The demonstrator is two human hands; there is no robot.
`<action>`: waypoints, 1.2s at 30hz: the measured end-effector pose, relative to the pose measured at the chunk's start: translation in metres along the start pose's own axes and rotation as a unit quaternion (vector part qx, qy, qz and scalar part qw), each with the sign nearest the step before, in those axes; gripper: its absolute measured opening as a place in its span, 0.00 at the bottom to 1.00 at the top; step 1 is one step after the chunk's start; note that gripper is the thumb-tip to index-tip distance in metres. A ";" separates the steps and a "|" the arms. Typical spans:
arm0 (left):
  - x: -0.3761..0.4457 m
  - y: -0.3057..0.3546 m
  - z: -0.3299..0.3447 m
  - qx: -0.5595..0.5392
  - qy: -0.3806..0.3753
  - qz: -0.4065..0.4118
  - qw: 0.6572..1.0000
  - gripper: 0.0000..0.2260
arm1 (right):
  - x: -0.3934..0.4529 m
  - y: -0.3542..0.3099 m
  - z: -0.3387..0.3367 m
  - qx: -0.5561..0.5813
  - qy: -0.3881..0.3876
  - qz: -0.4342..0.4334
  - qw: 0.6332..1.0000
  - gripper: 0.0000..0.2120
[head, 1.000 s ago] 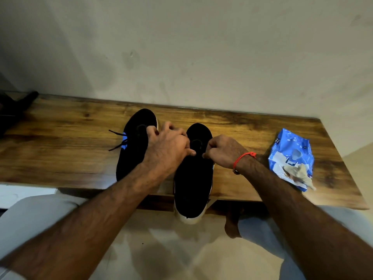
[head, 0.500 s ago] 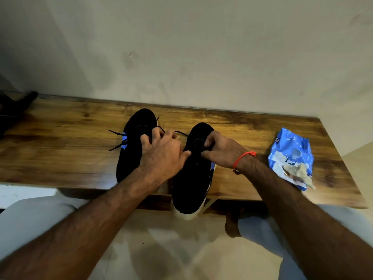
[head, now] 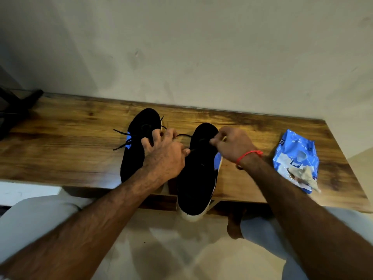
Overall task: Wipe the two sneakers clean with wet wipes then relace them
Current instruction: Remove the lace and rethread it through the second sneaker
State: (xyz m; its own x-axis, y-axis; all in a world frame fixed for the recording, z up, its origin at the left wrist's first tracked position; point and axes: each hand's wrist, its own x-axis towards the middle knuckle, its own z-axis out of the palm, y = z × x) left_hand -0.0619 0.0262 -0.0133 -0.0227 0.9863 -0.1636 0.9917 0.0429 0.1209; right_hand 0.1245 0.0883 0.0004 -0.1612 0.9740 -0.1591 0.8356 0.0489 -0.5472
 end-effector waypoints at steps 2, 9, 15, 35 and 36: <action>-0.001 0.002 -0.001 -0.007 0.001 -0.002 1.000 0.18 | 0.009 0.018 -0.015 -0.024 0.048 0.028 0.998 0.06; -0.003 0.007 -0.003 -0.015 -0.003 -0.001 1.000 0.17 | -0.006 0.004 0.023 -0.214 -0.066 -0.128 0.966 0.19; -0.004 0.003 -0.004 -0.008 -0.004 -0.004 1.000 0.17 | 0.011 0.018 0.001 -0.082 0.070 -0.013 0.994 0.10; -0.004 0.001 -0.003 0.014 0.009 -0.002 1.000 0.17 | 0.017 0.034 -0.013 -0.082 0.094 -0.021 0.992 0.19; -0.004 0.001 -0.003 0.013 0.007 -0.003 1.000 0.18 | 0.010 0.026 -0.003 -0.113 0.052 -0.068 0.990 0.22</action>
State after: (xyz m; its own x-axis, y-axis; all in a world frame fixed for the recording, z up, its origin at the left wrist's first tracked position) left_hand -0.0610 0.0224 -0.0096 -0.0308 0.9880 -0.1514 0.9945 0.0454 0.0939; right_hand 0.1461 0.0999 -0.0125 -0.2352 0.9719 -0.0039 0.9082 0.2183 -0.3571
